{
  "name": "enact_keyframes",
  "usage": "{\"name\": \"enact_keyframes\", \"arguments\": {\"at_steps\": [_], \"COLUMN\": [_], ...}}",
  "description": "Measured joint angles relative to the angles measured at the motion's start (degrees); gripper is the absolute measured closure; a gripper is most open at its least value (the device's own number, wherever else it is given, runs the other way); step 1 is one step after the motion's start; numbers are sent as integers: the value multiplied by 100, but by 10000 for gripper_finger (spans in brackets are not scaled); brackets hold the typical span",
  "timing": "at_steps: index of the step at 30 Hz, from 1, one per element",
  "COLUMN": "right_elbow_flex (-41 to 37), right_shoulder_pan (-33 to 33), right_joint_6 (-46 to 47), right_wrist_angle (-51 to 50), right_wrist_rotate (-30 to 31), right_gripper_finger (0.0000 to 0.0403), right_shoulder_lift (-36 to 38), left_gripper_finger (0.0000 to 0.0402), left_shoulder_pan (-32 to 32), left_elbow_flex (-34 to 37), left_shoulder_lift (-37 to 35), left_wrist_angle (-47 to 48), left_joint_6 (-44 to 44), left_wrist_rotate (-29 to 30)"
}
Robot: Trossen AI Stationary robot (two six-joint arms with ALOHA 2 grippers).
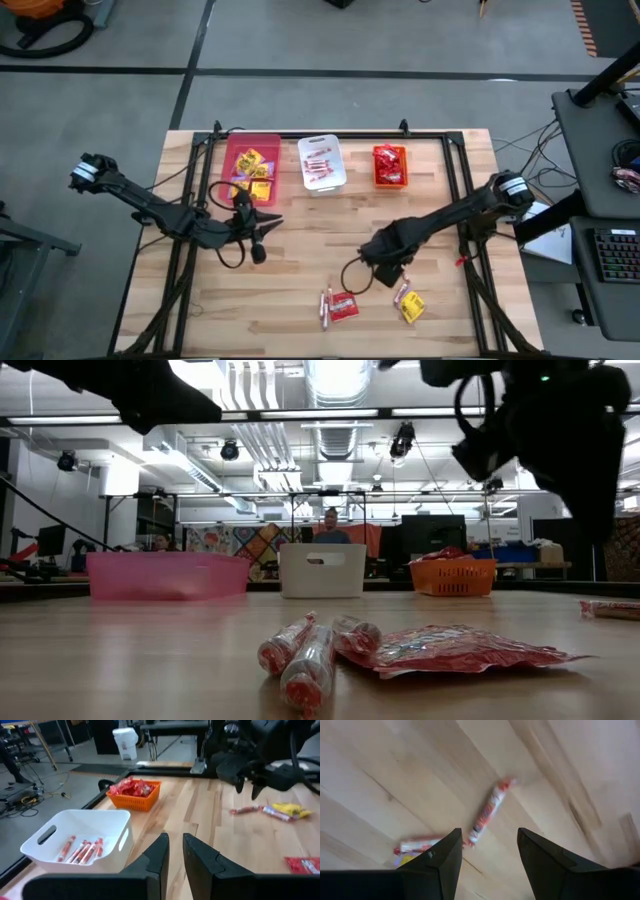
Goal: Sort candy
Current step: Put the red candy into the orange bin
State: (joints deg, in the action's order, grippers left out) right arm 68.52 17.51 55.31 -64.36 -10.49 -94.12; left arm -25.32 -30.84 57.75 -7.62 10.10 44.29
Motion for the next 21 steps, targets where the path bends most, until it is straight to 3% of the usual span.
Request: {"name": "enact_keyframes", "arguments": {"at_steps": [8,21], "right_elbow_flex": [-487,-601], "right_shoulder_pan": [428,1380], "right_joint_6": [1309,2869], "right_wrist_angle": [35,643], "right_wrist_rotate": [-278,-500], "right_gripper_finger": [218,212], "right_shoulder_lift": [296,414], "left_gripper_finger": [363,363], "left_shoulder_pan": [0,0], "left_elbow_flex": [-53,-52], "left_shoulder_lift": [1,5], "left_wrist_angle": [485,582], "left_joint_6": [325,481], "left_wrist_rotate": [-464,-482]}}
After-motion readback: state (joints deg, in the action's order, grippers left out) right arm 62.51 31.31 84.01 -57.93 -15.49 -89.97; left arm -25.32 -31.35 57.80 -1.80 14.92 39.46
